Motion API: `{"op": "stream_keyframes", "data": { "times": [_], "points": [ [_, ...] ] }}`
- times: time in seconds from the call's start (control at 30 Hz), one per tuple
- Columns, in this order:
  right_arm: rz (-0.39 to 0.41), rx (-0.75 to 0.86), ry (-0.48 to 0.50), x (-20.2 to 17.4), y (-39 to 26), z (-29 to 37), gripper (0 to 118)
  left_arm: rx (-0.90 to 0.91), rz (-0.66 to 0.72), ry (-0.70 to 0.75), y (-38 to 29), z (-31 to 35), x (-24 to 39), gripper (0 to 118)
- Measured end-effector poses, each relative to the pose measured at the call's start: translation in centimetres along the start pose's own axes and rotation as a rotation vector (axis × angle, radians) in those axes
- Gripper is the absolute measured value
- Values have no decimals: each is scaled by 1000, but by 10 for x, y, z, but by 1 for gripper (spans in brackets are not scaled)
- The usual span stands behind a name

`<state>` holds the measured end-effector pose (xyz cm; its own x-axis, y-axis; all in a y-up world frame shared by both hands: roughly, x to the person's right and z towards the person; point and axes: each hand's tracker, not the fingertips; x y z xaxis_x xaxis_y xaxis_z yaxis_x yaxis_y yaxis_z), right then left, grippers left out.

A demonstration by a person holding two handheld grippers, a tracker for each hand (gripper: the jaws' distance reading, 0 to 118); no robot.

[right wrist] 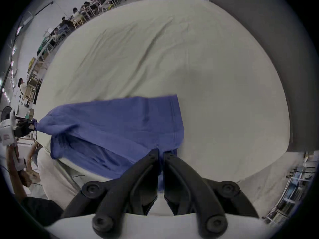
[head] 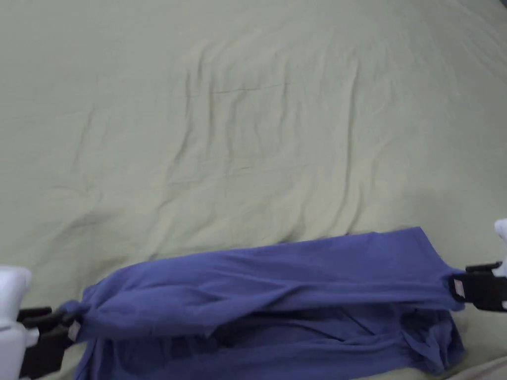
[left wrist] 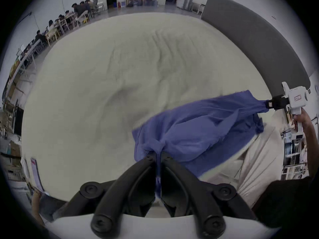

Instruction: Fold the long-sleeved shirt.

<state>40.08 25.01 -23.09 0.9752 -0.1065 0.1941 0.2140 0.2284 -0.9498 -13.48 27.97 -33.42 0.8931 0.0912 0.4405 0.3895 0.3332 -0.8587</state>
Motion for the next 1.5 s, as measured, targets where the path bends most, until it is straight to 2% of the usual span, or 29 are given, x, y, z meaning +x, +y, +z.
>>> {"op": "stream_keyframes", "data": {
  "times": [0.13,0.27,0.37,0.6,0.77,0.83,0.87,0.9,0.93,0.97,1.0,1.07,1.13,1.2,1.23,1.27,1.3,1.33,1.37,1.43,1.5],
  "points": [
    [30,-68,-46,-3,-21,-17,6,-67,24,-24,-29,-8,3,1],
    [89,-116,-135,-3,-34,-29,6,-122,29,-27,-43,-14,10,1],
    [35,-149,-93,3,-39,-34,6,-124,37,-8,-49,-11,13,1],
    [98,-237,-140,-9,-42,-58,6,-209,15,49,-60,-59,12,1],
    [60,-221,-140,-4,-39,-72,6,-224,65,50,-70,-88,8,1],
    [38,-213,-137,-3,-40,-72,6,-224,96,42,-66,-85,6,4],
    [33,-210,-137,-3,-41,-71,12,-221,110,40,-66,-84,4,17],
    [37,-210,-136,-3,-42,-66,23,-212,136,38,-65,-80,2,46],
    [54,-215,-137,-3,-40,-58,49,-193,146,48,-64,-69,3,83],
    [56,-214,-146,-3,-39,-47,99,-168,150,70,-62,-59,3,118],
    [80,-191,-140,-3,-37,-28,118,-132,144,74,-61,-45,1,118],
    [68,-106,-86,-5,-34,6,117,54,250,-17,-57,-11,-3,118],
    [72,35,-64,-8,-34,31,116,127,332,-113,-58,5,-7,118],
    [50,77,-28,-15,-18,46,118,160,354,-168,-53,23,2,118],
    [26,94,37,-18,-15,46,118,150,381,-206,-52,21,5,118],
    [18,124,100,-20,-16,45,109,99,383,-249,-51,18,6,118],
    [25,125,164,-26,-10,42,84,17,364,-291,-50,11,10,116],
    [38,111,172,-33,-8,34,29,3,337,-266,-55,-1,5,86],
    [52,100,141,-39,-11,27,2,27,316,-225,-57,-6,6,1],
    [129,90,227,-55,-15,17,2,40,284,-153,-63,-15,-6,0],
    [136,96,343,-64,-19,11,2,46,401,-342,-80,-27,-40,0]
  ]
}}
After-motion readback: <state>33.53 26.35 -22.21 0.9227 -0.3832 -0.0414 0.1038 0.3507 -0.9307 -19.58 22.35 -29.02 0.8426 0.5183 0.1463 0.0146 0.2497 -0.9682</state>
